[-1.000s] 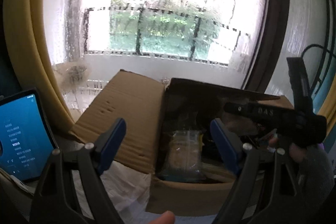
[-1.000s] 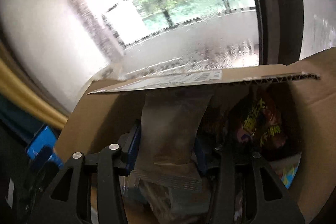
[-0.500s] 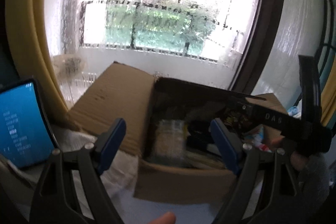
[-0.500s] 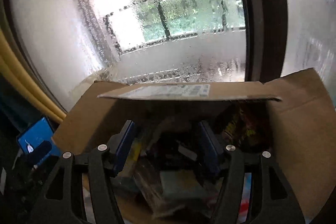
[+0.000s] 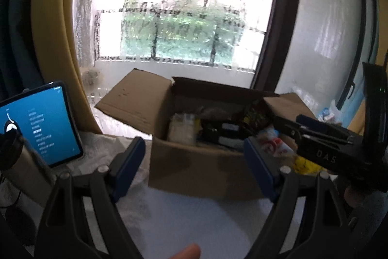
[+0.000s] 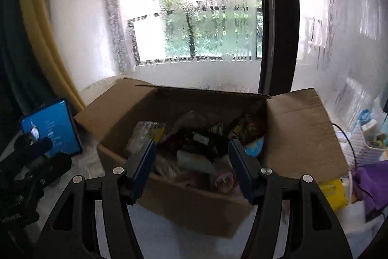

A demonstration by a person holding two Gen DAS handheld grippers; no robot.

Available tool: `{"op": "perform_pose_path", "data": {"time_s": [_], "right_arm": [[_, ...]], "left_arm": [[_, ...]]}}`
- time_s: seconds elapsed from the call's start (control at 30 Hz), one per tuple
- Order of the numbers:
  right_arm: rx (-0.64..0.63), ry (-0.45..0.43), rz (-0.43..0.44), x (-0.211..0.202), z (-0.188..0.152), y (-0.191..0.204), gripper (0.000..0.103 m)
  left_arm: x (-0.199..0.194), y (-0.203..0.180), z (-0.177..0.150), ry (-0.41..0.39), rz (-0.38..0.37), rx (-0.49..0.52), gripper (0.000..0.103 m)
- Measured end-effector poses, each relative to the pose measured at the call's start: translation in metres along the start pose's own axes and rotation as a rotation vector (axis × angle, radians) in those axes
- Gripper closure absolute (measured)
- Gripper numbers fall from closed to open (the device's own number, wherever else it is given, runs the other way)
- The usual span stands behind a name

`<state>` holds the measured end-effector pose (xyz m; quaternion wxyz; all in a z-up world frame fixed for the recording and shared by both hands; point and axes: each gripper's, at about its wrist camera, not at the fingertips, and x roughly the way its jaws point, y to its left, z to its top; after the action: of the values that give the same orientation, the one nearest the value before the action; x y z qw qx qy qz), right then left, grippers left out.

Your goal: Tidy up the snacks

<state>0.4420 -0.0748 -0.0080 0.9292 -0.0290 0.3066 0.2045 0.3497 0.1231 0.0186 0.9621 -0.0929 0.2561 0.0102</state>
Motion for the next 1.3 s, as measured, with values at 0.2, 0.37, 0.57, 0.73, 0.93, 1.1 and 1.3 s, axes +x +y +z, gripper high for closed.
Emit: {"op": "perform_pose_path", "data": {"time_s": [0.2,0.37,0.57,0.73,0.93,1.1,1.3], "right_arm": [[-0.031,-0.018,0.003,-0.034,-0.021,0.007,0.038],[-0.038,-0.036,0.001,-0.064,-0.038,0.007,0.038],[-0.043,-0.052,0.003,-0.096,-0.061,0.005,0.038],[-0.06,-0.04,0.019,-0.116,-0.084,0.007,0.038],[-0.085,-0.02,0.03,-0.134,-0.11,0.011,0.037],[-0.122,-0.022,0.007,-0.15,-0.133,0.016,0.027],[-0.109,-0.035,0.03,-0.172,-0.158,0.015,0.017]], "left_arm": [[-0.035,-0.021,-0.017,-0.03,-0.019,0.048,0.019],[-0.067,-0.034,-0.027,-0.068,-0.017,0.072,0.019],[-0.102,-0.043,-0.043,-0.124,-0.05,0.085,0.019],[-0.128,-0.052,-0.062,-0.16,-0.057,0.081,0.019],[-0.148,-0.054,-0.093,-0.193,-0.004,0.11,0.018],[-0.159,-0.047,-0.123,-0.171,0.069,0.122,0.018],[-0.178,-0.041,-0.156,-0.174,0.059,0.072,0.018]]}}
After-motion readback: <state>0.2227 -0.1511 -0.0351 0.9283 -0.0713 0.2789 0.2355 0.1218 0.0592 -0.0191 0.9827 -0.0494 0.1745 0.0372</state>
